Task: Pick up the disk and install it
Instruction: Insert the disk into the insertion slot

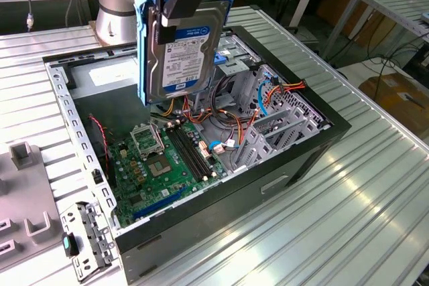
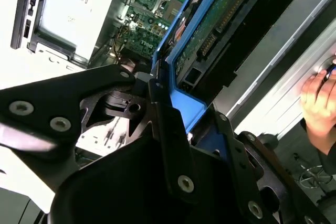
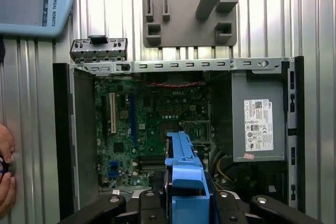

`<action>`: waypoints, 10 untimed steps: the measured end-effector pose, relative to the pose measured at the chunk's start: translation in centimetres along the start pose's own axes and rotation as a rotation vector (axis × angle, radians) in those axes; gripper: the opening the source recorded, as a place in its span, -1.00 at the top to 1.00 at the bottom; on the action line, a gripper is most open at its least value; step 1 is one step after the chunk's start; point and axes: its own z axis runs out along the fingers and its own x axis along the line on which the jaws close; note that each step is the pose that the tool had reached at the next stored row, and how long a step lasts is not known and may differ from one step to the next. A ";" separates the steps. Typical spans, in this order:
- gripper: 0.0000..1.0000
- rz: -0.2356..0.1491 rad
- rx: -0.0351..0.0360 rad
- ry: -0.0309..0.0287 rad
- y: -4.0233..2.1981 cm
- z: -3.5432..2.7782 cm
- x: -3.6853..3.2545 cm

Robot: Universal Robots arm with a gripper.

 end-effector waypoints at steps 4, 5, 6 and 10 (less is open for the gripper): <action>0.25 0.000 -0.0002 0.0001 -0.87 0.03 0.00; 0.25 0.000 -0.0003 0.0001 -1.25 0.05 -0.01; 0.25 0.000 -0.0005 0.0001 -1.58 0.05 -0.02; 0.25 0.000 -0.0006 0.0001 -2.00 0.07 -0.04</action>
